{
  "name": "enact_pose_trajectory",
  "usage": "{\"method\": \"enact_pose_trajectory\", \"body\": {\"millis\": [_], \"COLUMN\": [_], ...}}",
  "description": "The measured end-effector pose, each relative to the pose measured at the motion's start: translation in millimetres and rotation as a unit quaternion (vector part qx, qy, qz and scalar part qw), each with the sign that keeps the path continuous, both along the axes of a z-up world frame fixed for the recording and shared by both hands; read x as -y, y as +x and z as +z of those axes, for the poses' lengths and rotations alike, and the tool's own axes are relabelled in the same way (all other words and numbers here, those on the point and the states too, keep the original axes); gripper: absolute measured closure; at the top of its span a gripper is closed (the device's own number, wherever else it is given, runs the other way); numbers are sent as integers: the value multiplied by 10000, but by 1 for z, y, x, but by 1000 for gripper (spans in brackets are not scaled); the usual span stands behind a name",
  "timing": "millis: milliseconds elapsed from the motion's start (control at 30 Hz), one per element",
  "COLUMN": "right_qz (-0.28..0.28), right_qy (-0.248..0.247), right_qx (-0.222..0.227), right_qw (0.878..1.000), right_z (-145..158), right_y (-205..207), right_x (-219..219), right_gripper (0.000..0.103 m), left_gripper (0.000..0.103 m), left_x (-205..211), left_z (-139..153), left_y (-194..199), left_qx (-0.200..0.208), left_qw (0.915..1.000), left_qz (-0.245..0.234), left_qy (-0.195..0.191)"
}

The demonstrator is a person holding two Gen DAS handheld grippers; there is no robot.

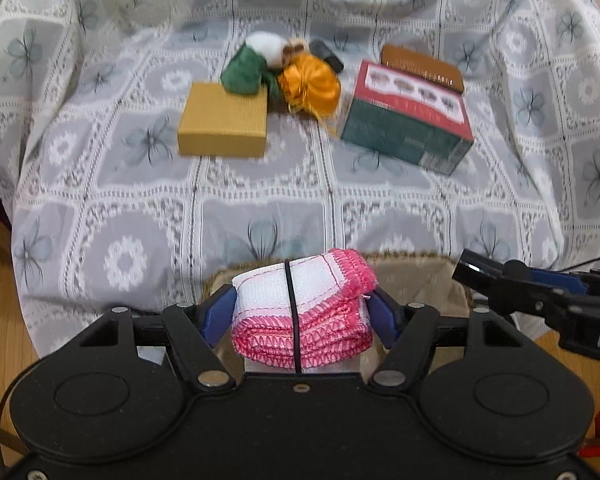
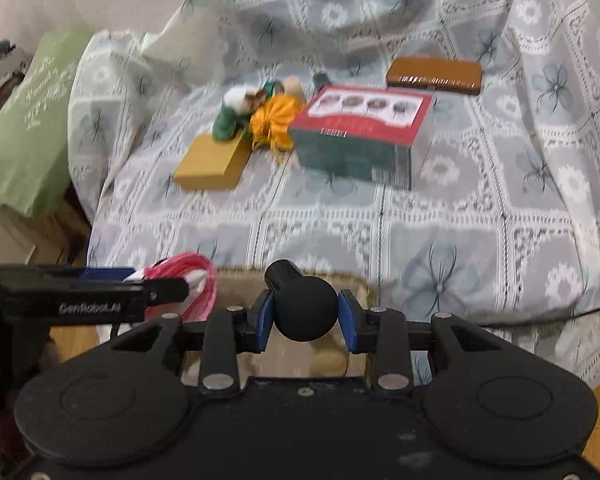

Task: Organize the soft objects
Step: 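Release the towel bundle from the left gripper while the right drops the black object into the basket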

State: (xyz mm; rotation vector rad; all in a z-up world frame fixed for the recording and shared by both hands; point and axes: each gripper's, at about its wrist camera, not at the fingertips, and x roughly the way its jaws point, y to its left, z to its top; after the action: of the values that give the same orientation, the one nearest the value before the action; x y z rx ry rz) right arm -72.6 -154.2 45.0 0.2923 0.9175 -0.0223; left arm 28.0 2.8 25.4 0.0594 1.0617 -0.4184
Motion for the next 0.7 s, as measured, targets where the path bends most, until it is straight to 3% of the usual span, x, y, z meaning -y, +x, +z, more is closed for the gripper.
{"method": "enact_pose_trajectory", "body": {"millis": [233,567,700], "right_qz": [366,690,762], "right_qy": [-102,-46,-14], "right_qx": [-327,-521,-546], "right_qw": [9987,9962,9956], "right_z": [-10,-16,-17], "right_y": [-11,-13,-13], "right_x": [-11,-22,-24], "right_gripper": [69,67,66], "left_gripper": [37,36,30], "left_x": [0,-3,-5], "left_z": [-13,-17,-19], "left_y": [-1,3,3], "left_qx": [-325,-464,-503], "left_qw": [9994,9987,9985], "left_qz": [3,126,137], "left_qy": [138,155,138]}}
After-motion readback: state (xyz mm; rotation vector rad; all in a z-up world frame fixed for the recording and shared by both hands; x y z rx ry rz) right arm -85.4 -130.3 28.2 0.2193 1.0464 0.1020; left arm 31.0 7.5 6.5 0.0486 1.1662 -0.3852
